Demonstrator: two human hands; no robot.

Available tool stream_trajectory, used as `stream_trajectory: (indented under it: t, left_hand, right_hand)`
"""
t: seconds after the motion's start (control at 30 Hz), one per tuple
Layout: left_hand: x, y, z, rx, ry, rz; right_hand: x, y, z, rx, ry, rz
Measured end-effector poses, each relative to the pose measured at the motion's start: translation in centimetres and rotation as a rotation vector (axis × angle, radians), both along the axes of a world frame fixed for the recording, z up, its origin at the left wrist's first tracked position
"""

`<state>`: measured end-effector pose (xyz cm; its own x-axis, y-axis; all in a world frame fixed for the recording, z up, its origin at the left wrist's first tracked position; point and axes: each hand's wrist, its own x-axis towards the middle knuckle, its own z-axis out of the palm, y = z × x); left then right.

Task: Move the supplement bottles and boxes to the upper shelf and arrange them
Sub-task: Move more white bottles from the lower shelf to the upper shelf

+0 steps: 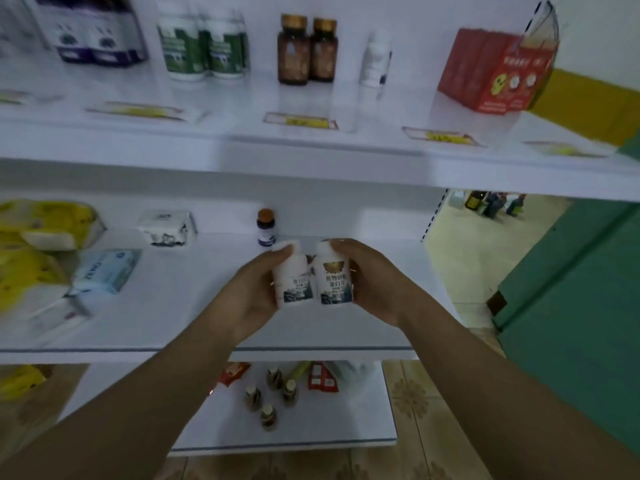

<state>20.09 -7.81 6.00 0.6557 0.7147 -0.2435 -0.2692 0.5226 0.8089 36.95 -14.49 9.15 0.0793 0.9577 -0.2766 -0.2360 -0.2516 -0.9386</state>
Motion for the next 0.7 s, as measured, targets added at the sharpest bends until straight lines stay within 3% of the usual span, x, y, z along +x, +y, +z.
stream_trajectory:
  t: [0.17, 0.43, 0.7]
  left_hand:
    - [-5.4, -2.8, 7.1, 0.040, -0.128, 0.031]
    - [-15.8, -8.6, 16.6, 0.169, -0.145, 0.017]
    - [-21.1, -12.6, 20.7, 0.355, -0.102, 0.060]
  right_hand:
    - [-5.9, -2.3, 6.8, 0.095, 0.098, 0.086]
    - [-16.5, -7.0, 15.7, 0.235, 0.185, -0.031]
    - [-23.1, -10.6, 19.6, 0.325, 0.069, -0.130]
